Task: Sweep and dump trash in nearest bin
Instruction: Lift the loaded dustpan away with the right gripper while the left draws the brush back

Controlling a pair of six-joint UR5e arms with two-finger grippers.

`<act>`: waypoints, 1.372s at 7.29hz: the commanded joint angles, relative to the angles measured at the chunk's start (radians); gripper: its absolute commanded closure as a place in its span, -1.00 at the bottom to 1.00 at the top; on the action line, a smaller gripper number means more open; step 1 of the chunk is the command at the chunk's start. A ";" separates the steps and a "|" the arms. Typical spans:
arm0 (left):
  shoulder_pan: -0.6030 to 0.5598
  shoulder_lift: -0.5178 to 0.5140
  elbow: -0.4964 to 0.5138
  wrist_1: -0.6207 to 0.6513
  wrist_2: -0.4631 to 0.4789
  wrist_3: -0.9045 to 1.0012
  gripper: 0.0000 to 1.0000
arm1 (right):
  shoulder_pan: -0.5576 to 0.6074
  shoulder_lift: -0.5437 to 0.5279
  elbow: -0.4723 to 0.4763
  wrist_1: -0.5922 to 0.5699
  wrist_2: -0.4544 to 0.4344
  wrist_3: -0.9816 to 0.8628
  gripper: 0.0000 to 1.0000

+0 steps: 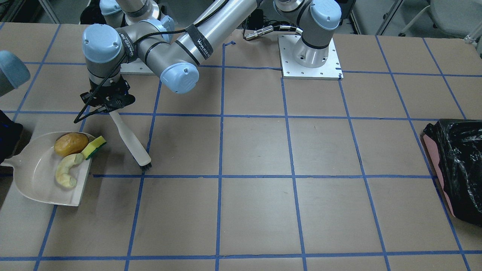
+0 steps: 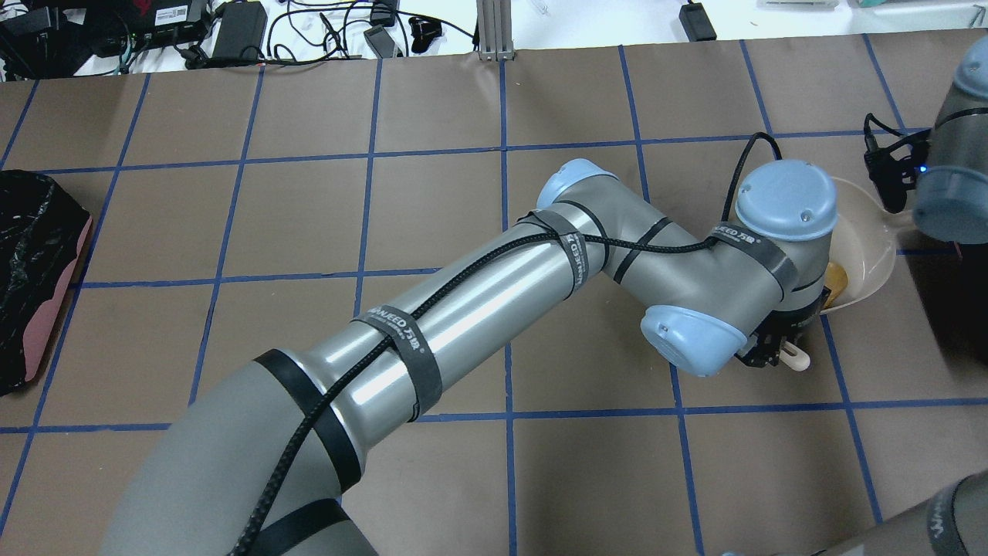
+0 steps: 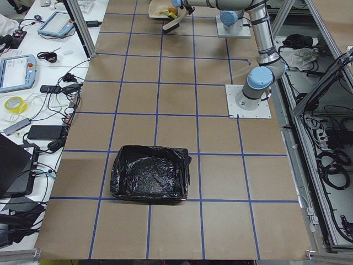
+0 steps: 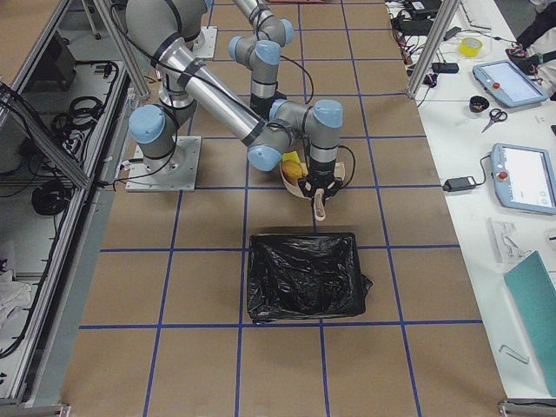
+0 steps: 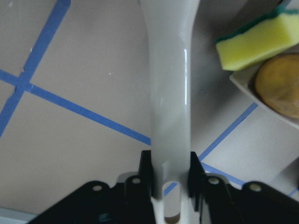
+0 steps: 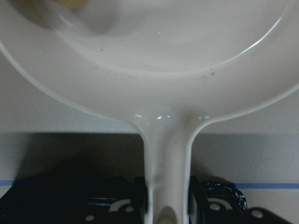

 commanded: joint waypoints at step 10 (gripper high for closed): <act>0.232 0.283 -0.213 -0.339 0.185 0.761 1.00 | -0.352 0.021 -0.437 0.541 0.294 -0.061 1.00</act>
